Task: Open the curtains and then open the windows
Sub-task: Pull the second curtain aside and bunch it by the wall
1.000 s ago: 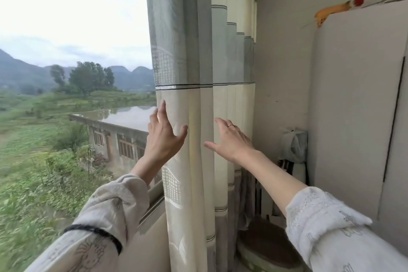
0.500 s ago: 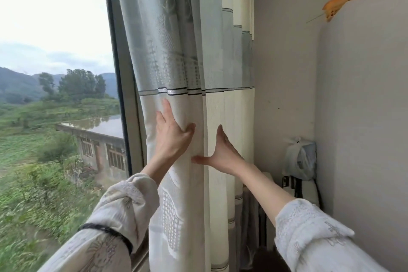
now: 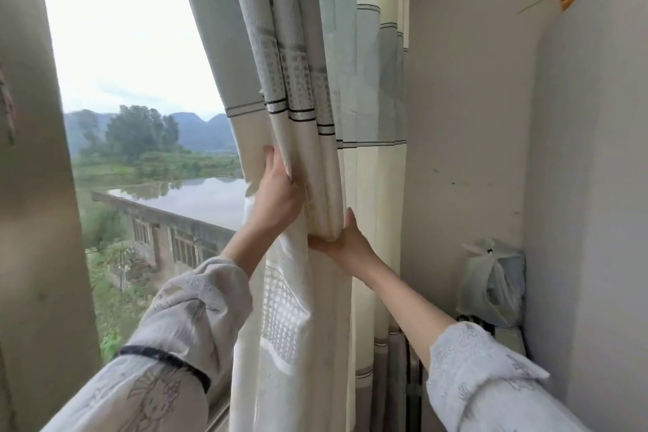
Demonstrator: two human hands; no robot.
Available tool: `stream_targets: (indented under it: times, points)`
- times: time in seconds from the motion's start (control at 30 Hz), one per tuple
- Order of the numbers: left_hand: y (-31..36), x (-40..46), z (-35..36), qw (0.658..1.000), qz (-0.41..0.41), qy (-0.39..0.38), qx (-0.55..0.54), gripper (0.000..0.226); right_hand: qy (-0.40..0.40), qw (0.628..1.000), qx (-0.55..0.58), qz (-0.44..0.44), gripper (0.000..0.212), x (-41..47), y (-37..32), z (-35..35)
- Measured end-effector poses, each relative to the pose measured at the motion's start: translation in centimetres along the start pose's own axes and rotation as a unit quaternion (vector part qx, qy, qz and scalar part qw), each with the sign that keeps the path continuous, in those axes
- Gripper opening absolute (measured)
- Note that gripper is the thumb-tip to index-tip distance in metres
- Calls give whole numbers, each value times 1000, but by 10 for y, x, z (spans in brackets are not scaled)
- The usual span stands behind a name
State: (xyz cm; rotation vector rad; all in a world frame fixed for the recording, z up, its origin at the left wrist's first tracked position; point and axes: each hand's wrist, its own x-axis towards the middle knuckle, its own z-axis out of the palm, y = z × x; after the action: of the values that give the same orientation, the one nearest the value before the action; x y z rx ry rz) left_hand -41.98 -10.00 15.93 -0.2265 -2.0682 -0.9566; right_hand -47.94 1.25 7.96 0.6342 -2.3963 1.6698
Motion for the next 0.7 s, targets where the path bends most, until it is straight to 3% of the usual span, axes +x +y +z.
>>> stream_targets:
  times: [0.1, 0.17, 0.33, 0.5, 0.63, 0.7]
  points:
    - [-7, 37, 33, 1000, 0, -5, 27, 50, 24, 999, -23, -10, 48, 40, 16, -20]
    - [-14, 58, 52, 999, -10, -8, 40, 48, 39, 998, -46, -11, 34, 63, 27, -30]
    - [-47, 111, 97, 996, -40, -22, 77, 53, 69, 994, -78, -6, 33, 126, 56, -50]
    - [-76, 152, 152, 984, -61, -1, 169, 65, 149, 985, -82, -37, 29, 201, 96, -66]
    - [-113, 184, 197, 989, -11, 53, 140, 53, 164, 986, -15, -33, 42, 254, 120, -87]
    - [-130, 196, 216, 994, -1, 88, 65, 50, 171, 985, -3, -29, 45, 278, 132, -100]
